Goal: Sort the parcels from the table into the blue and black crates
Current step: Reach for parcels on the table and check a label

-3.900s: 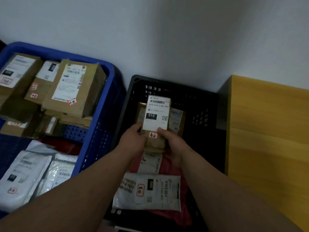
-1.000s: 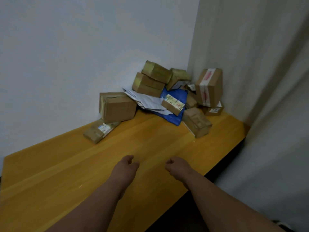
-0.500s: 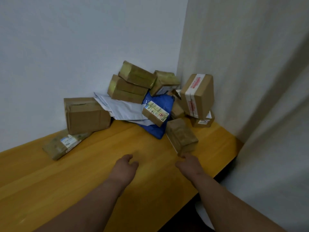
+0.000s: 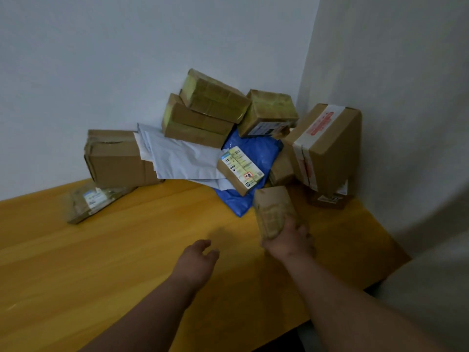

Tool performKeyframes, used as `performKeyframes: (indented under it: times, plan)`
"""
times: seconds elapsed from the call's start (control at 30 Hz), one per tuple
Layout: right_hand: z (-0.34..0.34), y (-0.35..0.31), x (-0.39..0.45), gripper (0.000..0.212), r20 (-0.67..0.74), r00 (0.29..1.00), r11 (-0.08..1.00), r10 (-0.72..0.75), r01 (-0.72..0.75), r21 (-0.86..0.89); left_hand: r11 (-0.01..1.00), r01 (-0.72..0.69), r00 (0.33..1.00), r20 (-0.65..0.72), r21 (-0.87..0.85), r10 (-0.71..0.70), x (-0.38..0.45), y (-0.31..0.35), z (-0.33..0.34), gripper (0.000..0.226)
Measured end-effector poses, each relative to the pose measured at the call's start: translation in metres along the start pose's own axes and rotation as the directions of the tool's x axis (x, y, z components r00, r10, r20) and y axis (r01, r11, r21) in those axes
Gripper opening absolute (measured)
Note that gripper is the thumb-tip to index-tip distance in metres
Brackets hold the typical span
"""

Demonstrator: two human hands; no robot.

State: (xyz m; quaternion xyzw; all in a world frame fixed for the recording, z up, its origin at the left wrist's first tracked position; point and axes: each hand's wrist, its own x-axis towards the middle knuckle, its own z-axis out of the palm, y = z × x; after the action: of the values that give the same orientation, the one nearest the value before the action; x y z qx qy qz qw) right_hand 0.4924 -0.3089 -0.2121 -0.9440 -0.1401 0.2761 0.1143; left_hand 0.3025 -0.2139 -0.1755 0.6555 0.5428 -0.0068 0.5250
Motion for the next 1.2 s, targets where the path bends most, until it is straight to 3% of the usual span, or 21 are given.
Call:
performKeyframes:
  times: [0.13, 0.2, 0.23, 0.3, 0.37, 0.43, 0.6, 0.7, 0.83, 0.9, 1.07, 1.2]
  plan:
    - [-0.002, 0.005, 0.007, 0.097, -0.031, 0.999, 1.000, -0.010, 0.010, -0.010, 0.998, 0.055, 0.998, 0.008, -0.036, -0.055, 0.001, -0.008, 0.002, 0.046]
    - [-0.006, 0.006, 0.003, 0.096, 0.011, 1.000, 0.971, 0.004, -0.007, 0.238, 0.997, 0.065, 0.998, 0.015, -0.048, -0.064, 0.001, -0.011, 0.003, 0.047]
    - [-0.008, 0.007, -0.003, 0.092, 0.057, 0.998, 0.898, 0.004, -0.029, 0.439, 0.996, 0.067, 0.998, 0.021, -0.058, -0.066, 0.000, -0.012, 0.003, 0.047]
    - [-0.013, 0.010, -0.019, 0.074, 0.207, 0.978, 0.637, -0.034, -0.138, 0.758, 0.995, 0.057, 0.998, 0.031, -0.076, -0.055, -0.002, -0.012, 0.002, 0.049]
    - [-0.016, 0.013, -0.041, 0.060, 0.404, 0.908, 0.426, -0.109, -0.325, 0.844, 0.993, 0.046, 0.998, 0.046, -0.108, -0.041, -0.005, -0.013, -0.002, 0.051]
    - [-0.017, 0.013, -0.062, 0.059, 0.525, 0.822, 0.344, -0.218, -0.439, 0.830, 0.979, 0.062, 0.995, 0.086, -0.194, -0.046, -0.011, -0.014, -0.009, 0.056]
    - [-0.005, -0.002, -0.106, 0.060, 0.631, 0.632, 0.347, -0.450, -0.528, 0.776, 0.814, 0.239, 0.939, 0.339, -0.529, -0.055, -0.035, -0.023, -0.041, 0.063]
    - [0.014, -0.025, -0.131, 0.056, 0.625, 0.650, 0.433, -0.432, -0.458, 0.776, 0.664, 0.295, 0.907, 0.420, -0.687, 0.032, -0.044, -0.034, -0.067, 0.056]
    - [0.038, -0.059, -0.154, 0.035, 0.427, 0.835, 0.420, -0.346, -0.269, 0.867, 0.689, 0.149, 0.949, 0.298, -0.709, 0.101, -0.051, -0.060, -0.106, 0.052]
    - [0.048, -0.076, -0.164, 0.034, 0.367, 0.859, 0.458, -0.356, -0.182, 0.870, 0.727, 0.088, 0.962, 0.249, -0.681, 0.116, -0.055, -0.074, -0.124, 0.060]
    - [0.061, -0.111, -0.195, 0.039, 0.457, 0.775, 0.488, -0.437, -0.223, 0.844, 0.755, -0.045, 0.976, 0.131, -0.655, 0.172, -0.060, -0.104, -0.157, 0.070]
    - [0.066, -0.127, -0.210, 0.049, 0.519, 0.676, 0.592, -0.523, -0.150, 0.792, 0.763, -0.103, 0.979, 0.070, -0.638, 0.192, -0.068, -0.115, -0.175, 0.078]
